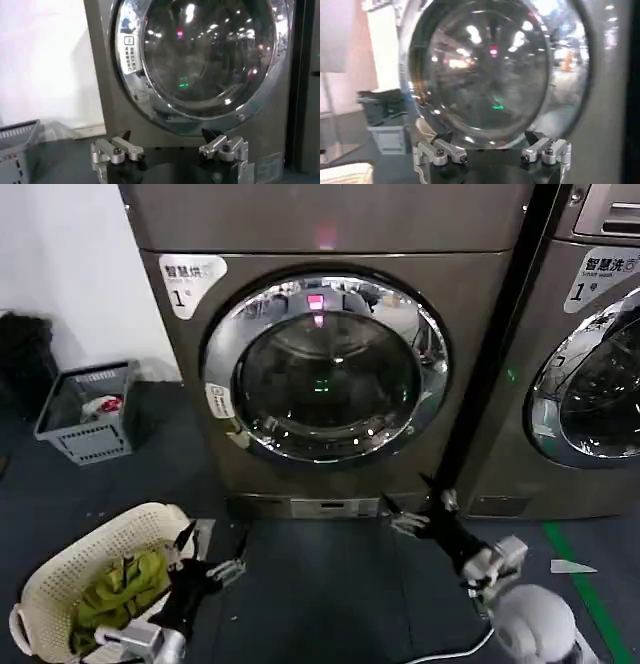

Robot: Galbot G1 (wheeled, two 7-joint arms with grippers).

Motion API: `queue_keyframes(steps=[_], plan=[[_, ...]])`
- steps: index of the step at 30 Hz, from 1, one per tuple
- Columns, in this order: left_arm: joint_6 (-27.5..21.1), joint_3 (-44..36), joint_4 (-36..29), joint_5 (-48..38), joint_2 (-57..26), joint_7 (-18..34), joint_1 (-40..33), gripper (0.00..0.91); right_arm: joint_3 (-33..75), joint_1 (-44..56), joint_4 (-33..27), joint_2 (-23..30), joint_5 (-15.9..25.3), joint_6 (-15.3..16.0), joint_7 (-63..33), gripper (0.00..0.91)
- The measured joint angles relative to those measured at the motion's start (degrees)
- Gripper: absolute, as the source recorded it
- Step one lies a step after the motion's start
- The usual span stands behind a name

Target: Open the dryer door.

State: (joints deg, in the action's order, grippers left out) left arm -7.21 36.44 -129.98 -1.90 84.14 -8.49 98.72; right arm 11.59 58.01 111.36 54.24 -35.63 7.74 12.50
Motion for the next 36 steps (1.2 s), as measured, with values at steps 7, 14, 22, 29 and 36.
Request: queue_keyframes(steps=[7, 14, 22, 29, 36], plan=[[-0.2, 0.8, -0.1, -0.1, 0.0, -0.1, 0.1, 0.907, -8.8, -10.3, -6.7, 1.1, -1.1, -1.1, 2.4, 0.907], [-0.2, 1.3, -0.4, -0.2, -0.1, -0.3, 0.7, 0.907, -16.4, -20.1, -13.1, 2.5, -2.5, -1.4, 4.9, 0.907], [-0.1, 1.3, -0.4, 0.1, 0.3, -0.4, 0.9, 0.907, -23.5, -28.7, -19.2, 5.4, -3.7, -2.8, 7.5, 0.907], [0.0, 1.3, -0.5, 0.2, 0.4, -0.4, 1.0, 0.907, -28.8, -34.4, -23.8, 7.9, -5.2, -4.7, 8.7, 0.907], [0.0, 1.3, -0.5, 0.2, 0.4, -0.5, 1.0, 0.907, -33.3, -39.0, -28.2, 10.1, -7.5, -5.4, 10.5, 0.907]])
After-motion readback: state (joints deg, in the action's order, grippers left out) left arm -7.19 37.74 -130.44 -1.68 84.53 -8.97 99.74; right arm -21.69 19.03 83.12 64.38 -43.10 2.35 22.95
